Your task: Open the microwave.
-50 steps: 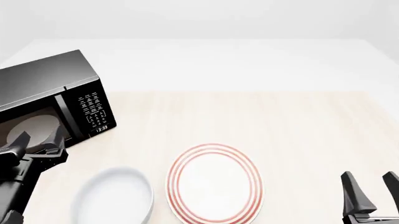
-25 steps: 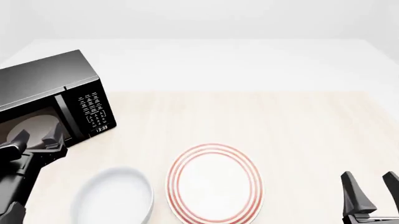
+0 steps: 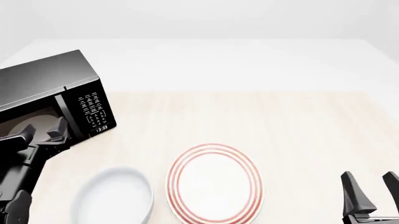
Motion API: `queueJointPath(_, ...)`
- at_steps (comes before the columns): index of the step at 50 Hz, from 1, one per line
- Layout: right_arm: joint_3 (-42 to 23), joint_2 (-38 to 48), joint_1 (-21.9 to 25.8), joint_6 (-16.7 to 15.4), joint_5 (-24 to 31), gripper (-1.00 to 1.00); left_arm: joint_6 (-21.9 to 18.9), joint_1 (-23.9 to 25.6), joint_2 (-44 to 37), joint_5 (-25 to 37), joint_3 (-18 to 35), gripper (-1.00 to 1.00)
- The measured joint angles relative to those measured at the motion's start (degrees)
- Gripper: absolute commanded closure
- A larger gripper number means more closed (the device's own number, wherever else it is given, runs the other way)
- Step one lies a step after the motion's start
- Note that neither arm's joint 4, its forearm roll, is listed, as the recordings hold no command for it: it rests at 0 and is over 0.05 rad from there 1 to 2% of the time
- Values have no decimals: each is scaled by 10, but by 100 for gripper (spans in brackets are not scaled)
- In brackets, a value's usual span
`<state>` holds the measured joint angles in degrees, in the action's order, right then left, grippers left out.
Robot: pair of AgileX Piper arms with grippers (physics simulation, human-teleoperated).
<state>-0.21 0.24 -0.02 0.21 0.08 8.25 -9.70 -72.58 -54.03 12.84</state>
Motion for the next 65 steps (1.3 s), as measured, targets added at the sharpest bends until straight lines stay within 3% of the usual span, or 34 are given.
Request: queueJointPath(65,0,0,0,0,0,-100,20,8,-146,-31,71,-100)
